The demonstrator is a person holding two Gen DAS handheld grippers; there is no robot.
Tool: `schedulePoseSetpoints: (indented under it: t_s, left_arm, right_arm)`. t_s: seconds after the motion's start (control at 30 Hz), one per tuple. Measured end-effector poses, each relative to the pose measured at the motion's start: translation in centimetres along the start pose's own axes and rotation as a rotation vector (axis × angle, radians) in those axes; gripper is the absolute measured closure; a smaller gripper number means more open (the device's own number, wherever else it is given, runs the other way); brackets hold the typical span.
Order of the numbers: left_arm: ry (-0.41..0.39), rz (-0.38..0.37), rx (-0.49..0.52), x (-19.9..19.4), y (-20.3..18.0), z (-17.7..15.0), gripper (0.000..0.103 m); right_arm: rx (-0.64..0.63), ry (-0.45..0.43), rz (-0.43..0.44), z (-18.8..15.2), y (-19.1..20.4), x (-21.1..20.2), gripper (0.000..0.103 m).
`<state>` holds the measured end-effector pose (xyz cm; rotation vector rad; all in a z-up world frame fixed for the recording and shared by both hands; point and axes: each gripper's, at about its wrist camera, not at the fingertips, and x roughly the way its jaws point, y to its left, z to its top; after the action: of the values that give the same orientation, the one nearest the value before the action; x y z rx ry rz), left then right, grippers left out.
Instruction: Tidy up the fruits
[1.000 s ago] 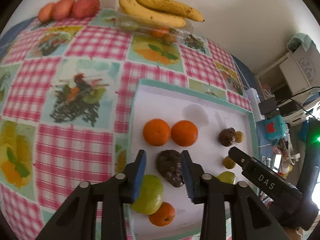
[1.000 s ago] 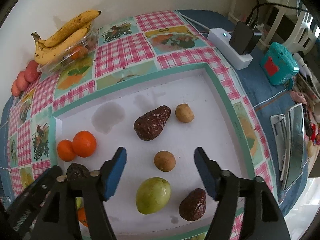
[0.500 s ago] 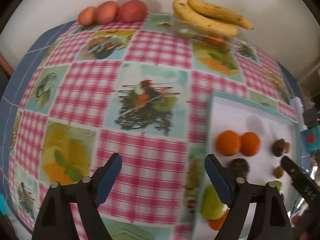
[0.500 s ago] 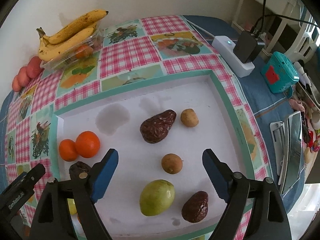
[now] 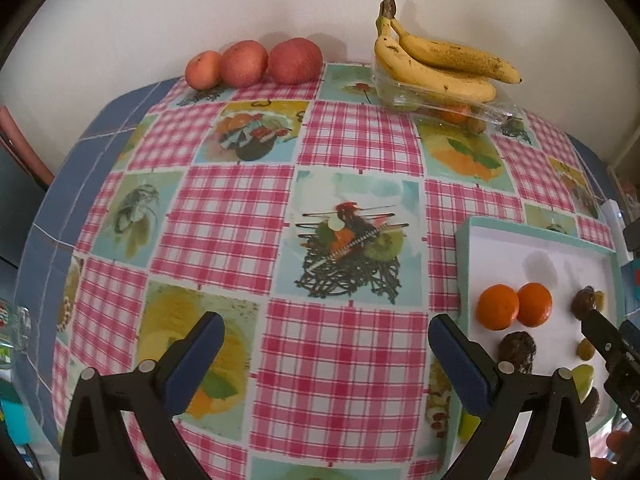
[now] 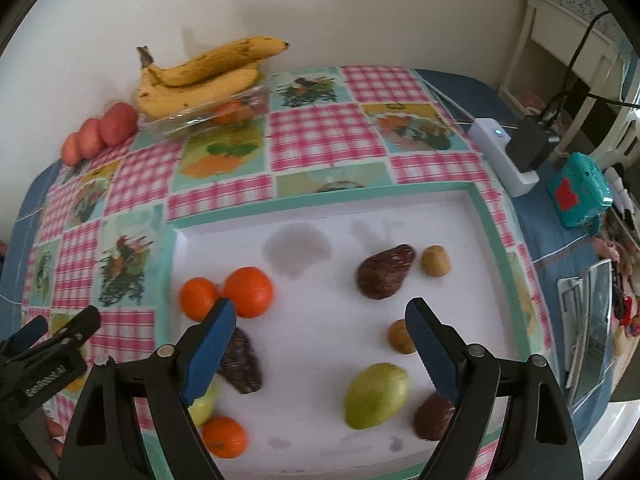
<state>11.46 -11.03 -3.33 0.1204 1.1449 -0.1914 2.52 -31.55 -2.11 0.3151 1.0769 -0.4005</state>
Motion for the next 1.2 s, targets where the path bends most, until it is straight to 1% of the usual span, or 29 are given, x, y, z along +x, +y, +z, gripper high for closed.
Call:
schedulePoseSetpoints:
  t_s: [0.1, 0.2, 0.33, 0.43, 0.53, 0.67, 0.73, 0.83, 0.97, 1.1, 1.2]
  left_arm:
    - [-0.012, 0.032, 0.014, -0.5, 0.3, 0.0, 0.0]
    - [-0.043, 0.058, 0.021, -1.7, 0.8, -0.4, 0.0]
    - [-0.082, 0.104, 0.031, -3.5, 0.9, -1.2, 0.0]
    - [-0.104, 0.185, 0.043, -4.7, 1.0, -1.8, 0.0]
    - [-0.114, 0.226, 0.071, -5.5, 1.2, -2.8, 0.0]
    - [-0.072, 0.241, 0.086, -6.1, 1.9, -4.3, 0.0]
    - [-0.039, 0.241, 0.073, -6.4, 2.5, -5.1, 0.0]
    - [-0.017, 0.252, 0.058, -6.8, 3.1, -6.1, 0.0]
    - [-0.014, 0.285, 0.048, -7.7, 4.2, -7.6, 0.0]
    - [-0.034, 0.279, 0.035, -9.0, 5.1, -8.8, 0.0]
    - [-0.053, 0.255, 0.034, -9.8, 5.5, -9.5, 0.0]
  right_arm:
    - [-0.006, -0.006, 0.015, -0.4, 0.9, -0.5, 0.016]
    - [-0.018, -0.006, 0.024, -0.9, 1.6, -0.9, 0.016]
    - [0.002, -0.005, 0.048, -1.9, 1.8, -1.7, 0.016]
    - [0.014, -0.002, 0.056, -3.0, 1.8, -2.1, 0.016]
    - [0.003, 0.013, 0.048, -4.1, 1.8, -2.3, 0.016]
    - [-0.01, 0.011, 0.056, -5.3, 2.1, -3.1, 0.016]
    - [-0.024, 0.004, 0.066, -5.8, 2.5, -3.7, 0.016]
    - [-0.059, -0.006, 0.074, -6.9, 3.3, -4.7, 0.016]
    - [-0.085, -0.026, 0.087, -8.0, 3.7, -6.0, 0.016]
    - [-0.09, -0.052, 0.091, -9.2, 3.6, -7.3, 0.016]
    - [-0.1, -0.073, 0.1, -10.1, 3.6, -8.2, 0.016]
